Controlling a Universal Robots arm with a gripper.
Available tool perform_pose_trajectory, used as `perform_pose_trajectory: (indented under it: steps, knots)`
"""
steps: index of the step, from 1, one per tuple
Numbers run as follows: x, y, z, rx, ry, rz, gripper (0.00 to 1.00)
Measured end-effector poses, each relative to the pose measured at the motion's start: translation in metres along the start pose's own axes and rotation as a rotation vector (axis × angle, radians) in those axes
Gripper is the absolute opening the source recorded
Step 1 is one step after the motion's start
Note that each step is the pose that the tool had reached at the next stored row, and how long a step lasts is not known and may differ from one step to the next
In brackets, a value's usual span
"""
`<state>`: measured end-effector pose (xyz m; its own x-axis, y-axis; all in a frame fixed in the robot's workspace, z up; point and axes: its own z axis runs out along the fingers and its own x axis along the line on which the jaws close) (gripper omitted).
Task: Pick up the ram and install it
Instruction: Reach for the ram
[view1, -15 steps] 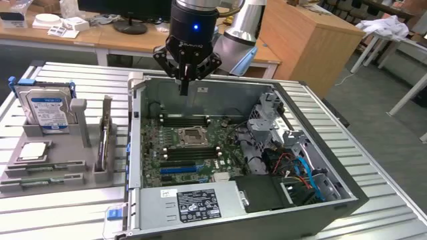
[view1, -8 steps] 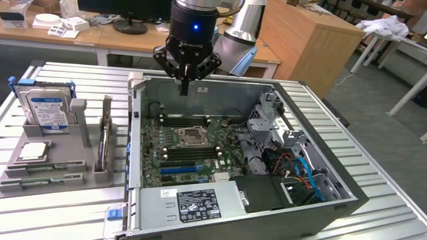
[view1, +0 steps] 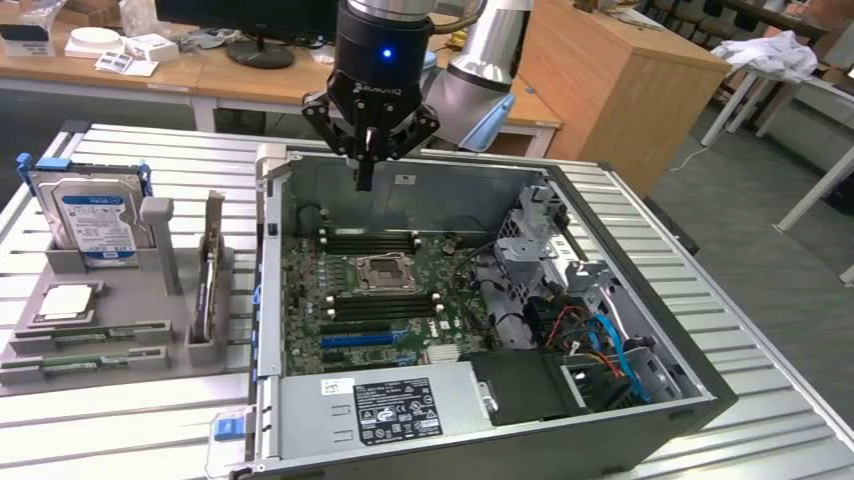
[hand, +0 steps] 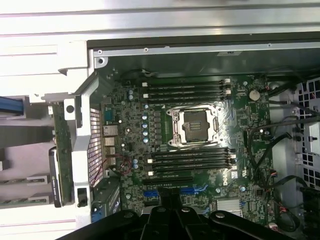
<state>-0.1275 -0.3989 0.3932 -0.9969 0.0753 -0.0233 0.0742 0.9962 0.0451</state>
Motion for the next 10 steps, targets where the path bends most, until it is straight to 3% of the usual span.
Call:
perform_pose_trajectory:
  steps: [10]
  knots:
    - [0.021,-0.0015,-0.0001,-0.0001,-0.0001,0.000,0.11]
